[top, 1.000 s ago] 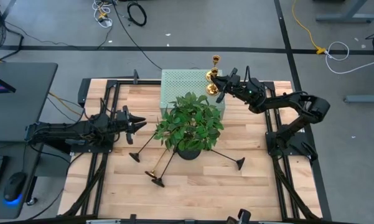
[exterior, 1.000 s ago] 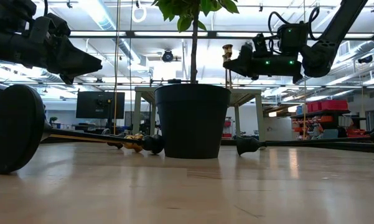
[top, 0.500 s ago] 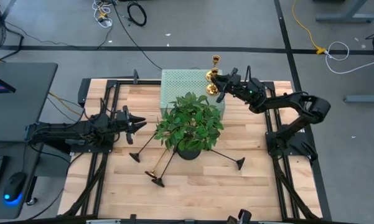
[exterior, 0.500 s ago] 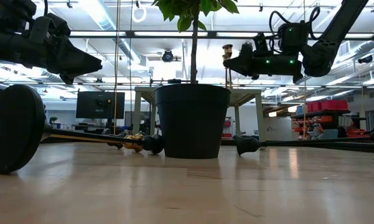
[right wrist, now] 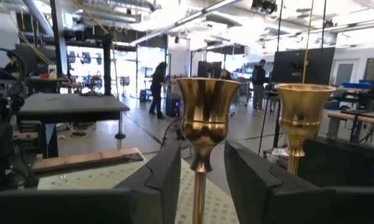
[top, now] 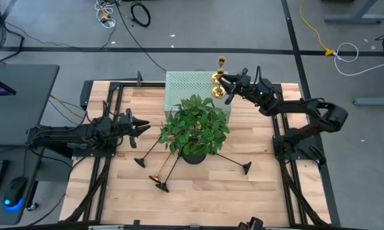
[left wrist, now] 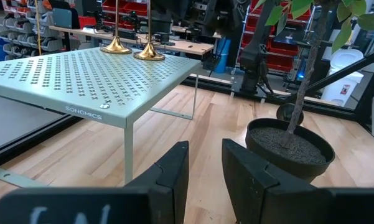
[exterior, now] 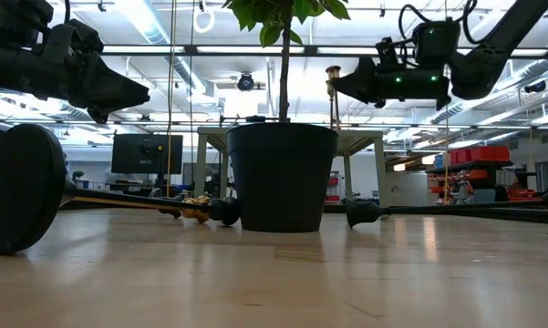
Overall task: Pick & Place candle stick holders
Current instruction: Put the right black candle holder on the shelf
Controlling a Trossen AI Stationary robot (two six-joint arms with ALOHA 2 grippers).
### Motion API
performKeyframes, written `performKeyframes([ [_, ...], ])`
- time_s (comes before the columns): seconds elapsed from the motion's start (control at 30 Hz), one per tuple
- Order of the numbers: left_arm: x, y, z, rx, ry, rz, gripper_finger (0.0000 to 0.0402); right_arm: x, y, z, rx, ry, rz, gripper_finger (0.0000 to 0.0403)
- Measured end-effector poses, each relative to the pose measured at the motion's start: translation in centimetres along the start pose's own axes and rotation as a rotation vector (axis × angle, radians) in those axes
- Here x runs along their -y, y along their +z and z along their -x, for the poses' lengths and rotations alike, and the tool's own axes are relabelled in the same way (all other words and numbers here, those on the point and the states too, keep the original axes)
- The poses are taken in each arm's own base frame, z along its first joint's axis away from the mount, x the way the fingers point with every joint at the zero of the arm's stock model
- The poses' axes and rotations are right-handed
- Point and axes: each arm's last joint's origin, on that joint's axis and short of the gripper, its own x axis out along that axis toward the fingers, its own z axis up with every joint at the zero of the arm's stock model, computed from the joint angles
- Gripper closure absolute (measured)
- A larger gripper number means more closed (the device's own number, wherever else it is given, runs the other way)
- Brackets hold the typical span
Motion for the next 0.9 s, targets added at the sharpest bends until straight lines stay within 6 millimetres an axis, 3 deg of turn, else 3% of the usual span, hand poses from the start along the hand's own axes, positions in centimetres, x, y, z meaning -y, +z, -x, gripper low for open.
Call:
performKeyframes([
  [0.47,0.0,0.0,0.0,0.001,0.000,0.000,0.0303,-0.8,3.8,3.2,-0.115,0.011,0.019,0.0221],
  [0.9,0.0,0.0,0.0,0.001,0.000,0.000,0.0303,-5.3,5.6,8.9,-0.401,0.094,-0.008,0.0220],
])
